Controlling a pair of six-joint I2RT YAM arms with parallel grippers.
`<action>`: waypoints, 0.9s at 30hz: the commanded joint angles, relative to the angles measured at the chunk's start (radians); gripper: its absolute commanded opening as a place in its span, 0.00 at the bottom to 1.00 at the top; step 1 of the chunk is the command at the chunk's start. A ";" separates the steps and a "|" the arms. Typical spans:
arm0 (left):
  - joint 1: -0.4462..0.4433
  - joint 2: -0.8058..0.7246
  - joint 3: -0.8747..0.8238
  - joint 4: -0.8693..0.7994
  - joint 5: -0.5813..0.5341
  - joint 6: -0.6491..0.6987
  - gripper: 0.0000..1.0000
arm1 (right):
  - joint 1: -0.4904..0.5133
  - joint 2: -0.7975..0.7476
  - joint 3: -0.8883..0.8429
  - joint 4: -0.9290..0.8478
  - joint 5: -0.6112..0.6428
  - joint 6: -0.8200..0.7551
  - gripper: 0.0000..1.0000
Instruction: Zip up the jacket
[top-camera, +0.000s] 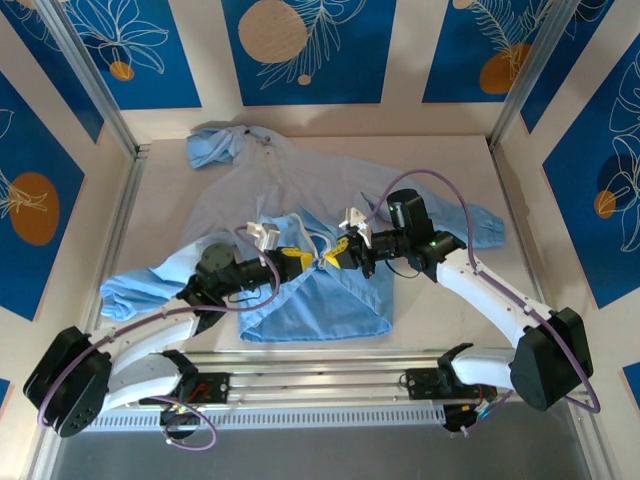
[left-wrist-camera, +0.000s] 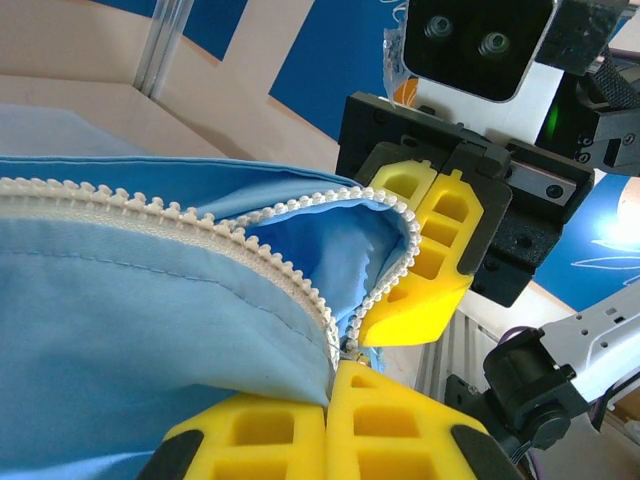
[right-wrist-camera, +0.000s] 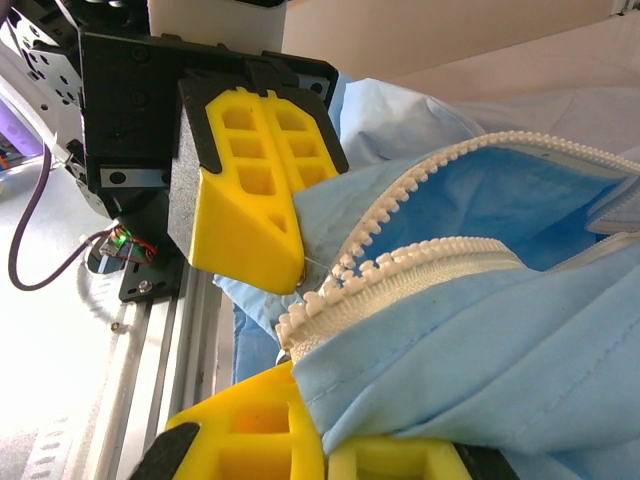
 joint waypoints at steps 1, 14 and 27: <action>-0.010 0.004 0.027 0.066 0.016 -0.007 0.00 | 0.006 -0.003 0.025 -0.002 -0.055 -0.017 0.00; -0.013 0.002 0.027 0.058 0.028 -0.003 0.00 | 0.007 0.006 0.033 0.000 -0.051 -0.013 0.00; -0.013 -0.016 0.037 0.035 0.031 0.011 0.00 | 0.007 0.003 0.023 0.006 -0.049 -0.009 0.00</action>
